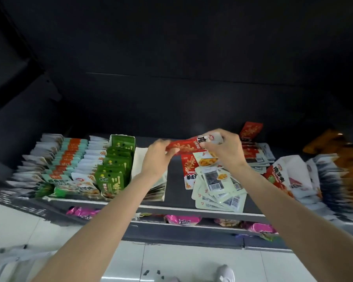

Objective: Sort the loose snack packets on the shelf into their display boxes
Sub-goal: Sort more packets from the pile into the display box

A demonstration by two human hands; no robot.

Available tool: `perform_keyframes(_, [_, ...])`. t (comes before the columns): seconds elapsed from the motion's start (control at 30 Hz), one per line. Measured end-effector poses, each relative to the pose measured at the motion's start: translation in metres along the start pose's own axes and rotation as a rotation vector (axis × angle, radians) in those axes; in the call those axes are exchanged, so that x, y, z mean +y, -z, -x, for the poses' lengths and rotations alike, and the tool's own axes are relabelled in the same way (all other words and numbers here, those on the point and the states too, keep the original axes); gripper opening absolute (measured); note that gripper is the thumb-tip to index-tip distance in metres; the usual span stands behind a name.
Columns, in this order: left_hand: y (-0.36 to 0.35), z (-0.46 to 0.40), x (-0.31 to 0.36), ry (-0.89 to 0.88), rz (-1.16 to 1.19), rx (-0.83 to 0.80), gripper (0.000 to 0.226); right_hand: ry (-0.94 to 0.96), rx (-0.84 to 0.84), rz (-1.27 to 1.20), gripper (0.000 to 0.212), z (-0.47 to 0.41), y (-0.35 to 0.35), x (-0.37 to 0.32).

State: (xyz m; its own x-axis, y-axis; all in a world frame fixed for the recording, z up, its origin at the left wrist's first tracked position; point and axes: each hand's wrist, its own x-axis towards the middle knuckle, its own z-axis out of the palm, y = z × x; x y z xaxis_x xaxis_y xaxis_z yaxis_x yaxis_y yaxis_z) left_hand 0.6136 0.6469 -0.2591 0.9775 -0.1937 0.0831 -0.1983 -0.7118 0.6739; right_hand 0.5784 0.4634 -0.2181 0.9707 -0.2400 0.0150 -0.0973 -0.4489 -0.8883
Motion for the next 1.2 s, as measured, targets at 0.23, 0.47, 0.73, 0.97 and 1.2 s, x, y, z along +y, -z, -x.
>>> perform_keyframes(0.23, [-0.073, -0.022, 0.08, -0.116, 0.062, -0.281, 0.025, 0.108, 0.009, 0.59, 0.022, 0.004, 0.091, 0.029])
perform_keyframes(0.47, [-0.166, -0.038, 0.168, -0.177, 0.103, -0.486, 0.03, -0.035, 0.053, 1.134, 0.027, 0.025, 0.185, 0.062])
perform_keyframes(0.73, [-0.233, -0.043, 0.205, 0.008, 0.111, -0.704, 0.062, -0.142, 0.064, 1.036, 0.032, 0.019, 0.225, 0.147])
perform_keyframes(0.97, [-0.252, -0.039, 0.204, 0.097, 0.233, -0.706, 0.057, -0.234, -0.525, 0.88, 0.056, 0.018, 0.235, 0.167])
perform_keyframes(1.2, [-0.216, -0.029, 0.164, 0.106, 0.215, -0.442, 0.033, -0.055, -0.293, 0.749, 0.044, -0.003, 0.184, 0.16])
